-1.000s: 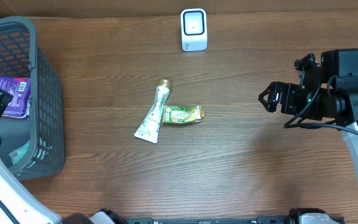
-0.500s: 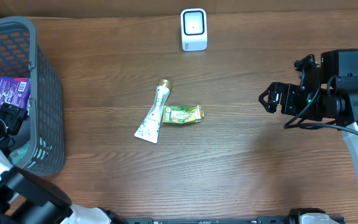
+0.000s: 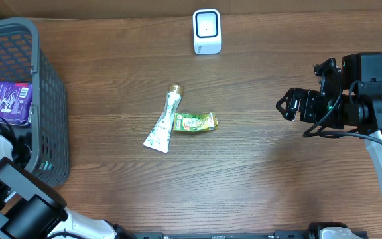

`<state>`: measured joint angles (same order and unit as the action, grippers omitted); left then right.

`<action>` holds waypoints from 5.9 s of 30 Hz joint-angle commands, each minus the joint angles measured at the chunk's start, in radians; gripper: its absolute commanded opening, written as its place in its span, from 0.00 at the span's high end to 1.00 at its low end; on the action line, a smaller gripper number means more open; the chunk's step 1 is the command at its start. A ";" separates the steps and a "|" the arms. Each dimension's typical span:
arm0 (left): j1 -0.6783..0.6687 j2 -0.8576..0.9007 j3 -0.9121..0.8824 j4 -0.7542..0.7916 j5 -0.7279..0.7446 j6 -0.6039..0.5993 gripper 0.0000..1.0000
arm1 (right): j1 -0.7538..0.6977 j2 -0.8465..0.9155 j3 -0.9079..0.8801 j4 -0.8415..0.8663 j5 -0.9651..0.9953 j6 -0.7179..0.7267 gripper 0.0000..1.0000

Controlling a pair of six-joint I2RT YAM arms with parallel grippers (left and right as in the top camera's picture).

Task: Scan the item barcode
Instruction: 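Grasp the teal packet in the basket with the left gripper, then drop the teal packet on the table left of the tube, then grasp the purple Carefree box in the basket with the left gripper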

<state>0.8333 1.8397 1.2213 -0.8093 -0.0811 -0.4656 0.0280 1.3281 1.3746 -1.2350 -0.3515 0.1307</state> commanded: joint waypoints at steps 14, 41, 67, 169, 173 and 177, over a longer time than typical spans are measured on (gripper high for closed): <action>0.004 0.017 -0.138 0.167 0.049 0.047 0.96 | 0.005 -0.002 0.019 0.002 -0.004 -0.003 0.00; -0.449 -0.281 0.808 -0.478 0.625 0.688 0.96 | 0.005 -0.002 0.019 0.010 -0.004 -0.003 0.00; -0.924 0.173 0.302 -0.380 0.074 0.540 0.00 | 0.005 -0.002 0.019 0.010 0.003 -0.003 0.00; -0.169 -0.145 0.355 0.263 -0.007 0.750 0.96 | 0.005 0.030 -0.033 0.064 0.003 0.001 0.00; -0.169 -0.242 0.355 0.253 -0.005 0.663 0.96 | 0.005 0.030 -0.033 0.078 0.003 0.001 0.00; -0.169 -0.254 0.351 0.246 -0.004 0.660 0.96 | 0.005 0.030 -0.033 0.072 0.003 0.000 0.00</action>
<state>0.6670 1.5688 1.5742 -0.5529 -0.0978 0.2386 0.0280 1.3571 1.3476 -1.1637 -0.3511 0.1307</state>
